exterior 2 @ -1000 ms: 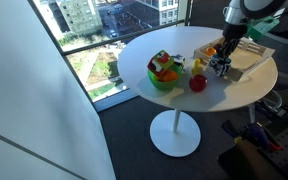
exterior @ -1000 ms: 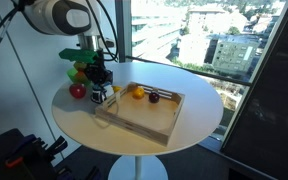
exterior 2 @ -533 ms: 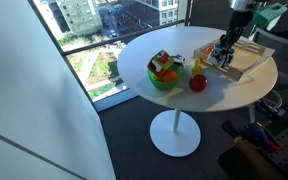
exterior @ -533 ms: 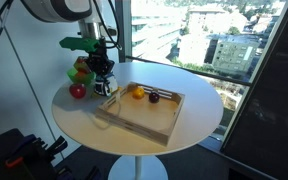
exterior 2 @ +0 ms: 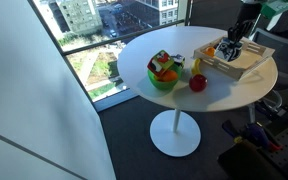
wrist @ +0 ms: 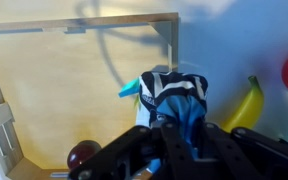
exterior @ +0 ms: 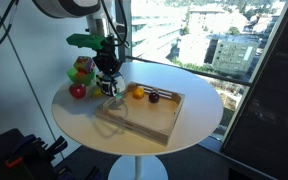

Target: Move the crate closer to the edge and then put the number four plushy cube in the crate

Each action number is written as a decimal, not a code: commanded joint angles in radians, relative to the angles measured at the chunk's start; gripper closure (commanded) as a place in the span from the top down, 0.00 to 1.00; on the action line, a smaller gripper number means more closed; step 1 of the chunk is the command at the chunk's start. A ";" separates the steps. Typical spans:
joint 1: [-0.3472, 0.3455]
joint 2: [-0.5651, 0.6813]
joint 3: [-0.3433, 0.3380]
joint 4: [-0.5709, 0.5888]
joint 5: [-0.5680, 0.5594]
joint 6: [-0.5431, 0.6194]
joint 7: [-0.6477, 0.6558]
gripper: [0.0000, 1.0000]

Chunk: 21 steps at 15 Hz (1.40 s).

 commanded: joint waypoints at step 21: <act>-0.054 0.089 -0.058 0.001 -0.033 0.086 0.023 0.64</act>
